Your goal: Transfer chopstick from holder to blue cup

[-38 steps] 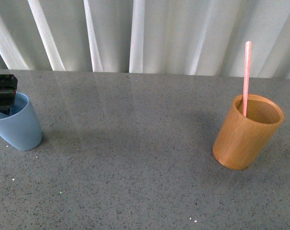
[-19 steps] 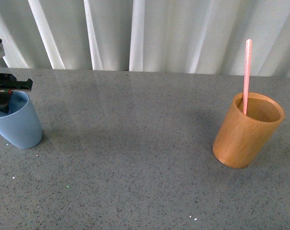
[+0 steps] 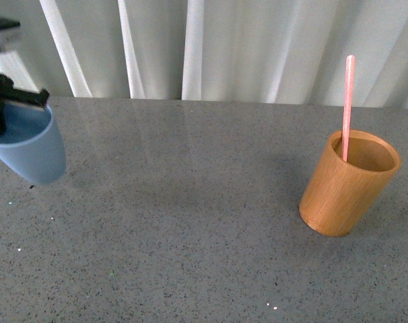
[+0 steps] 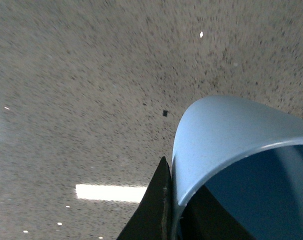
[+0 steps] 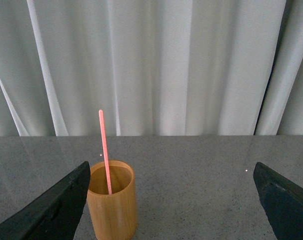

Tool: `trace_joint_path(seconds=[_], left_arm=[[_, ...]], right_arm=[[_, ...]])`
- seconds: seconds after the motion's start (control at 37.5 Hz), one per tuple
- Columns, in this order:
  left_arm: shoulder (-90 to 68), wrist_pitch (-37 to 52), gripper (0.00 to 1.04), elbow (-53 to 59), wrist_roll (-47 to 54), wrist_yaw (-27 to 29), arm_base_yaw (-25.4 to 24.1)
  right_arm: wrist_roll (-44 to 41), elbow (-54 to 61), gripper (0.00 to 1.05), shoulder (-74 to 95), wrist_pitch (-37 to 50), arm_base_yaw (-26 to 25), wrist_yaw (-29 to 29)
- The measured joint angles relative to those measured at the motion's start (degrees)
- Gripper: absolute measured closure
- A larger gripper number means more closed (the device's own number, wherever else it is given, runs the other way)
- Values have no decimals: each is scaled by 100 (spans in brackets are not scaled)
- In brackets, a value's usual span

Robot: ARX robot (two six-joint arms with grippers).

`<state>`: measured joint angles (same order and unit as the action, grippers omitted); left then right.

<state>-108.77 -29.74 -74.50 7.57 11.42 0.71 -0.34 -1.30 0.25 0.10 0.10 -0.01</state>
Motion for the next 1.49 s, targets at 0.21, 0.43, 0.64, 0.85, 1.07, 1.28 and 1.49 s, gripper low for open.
trace_joint_path(seconds=[0.21, 0.43, 0.64, 0.85, 1.07, 1.28, 1.49], left_arm=[[433, -463, 101, -684, 249, 39, 256], [636, -374, 101, -372, 116, -247, 1353], [345, -66, 101, 173, -199, -367, 2321], [105, 96, 101, 201, -446, -404, 2514], [-177, 321, 101, 201, -647, -411, 2588], [-496, 470, 101, 219, -769, -413, 2612], [-599, 503, 101, 221, -791, -461, 2643]], right_arm=[[0, 0, 10, 0, 0, 0, -4], [0, 0, 10, 0, 0, 0, -2], [0, 0, 10, 0, 0, 0, -2], [0, 0, 10, 0, 0, 0, -2], [0, 0, 10, 0, 0, 0, -2], [0, 0, 10, 0, 0, 0, -2], [0, 0, 10, 0, 0, 0, -2]])
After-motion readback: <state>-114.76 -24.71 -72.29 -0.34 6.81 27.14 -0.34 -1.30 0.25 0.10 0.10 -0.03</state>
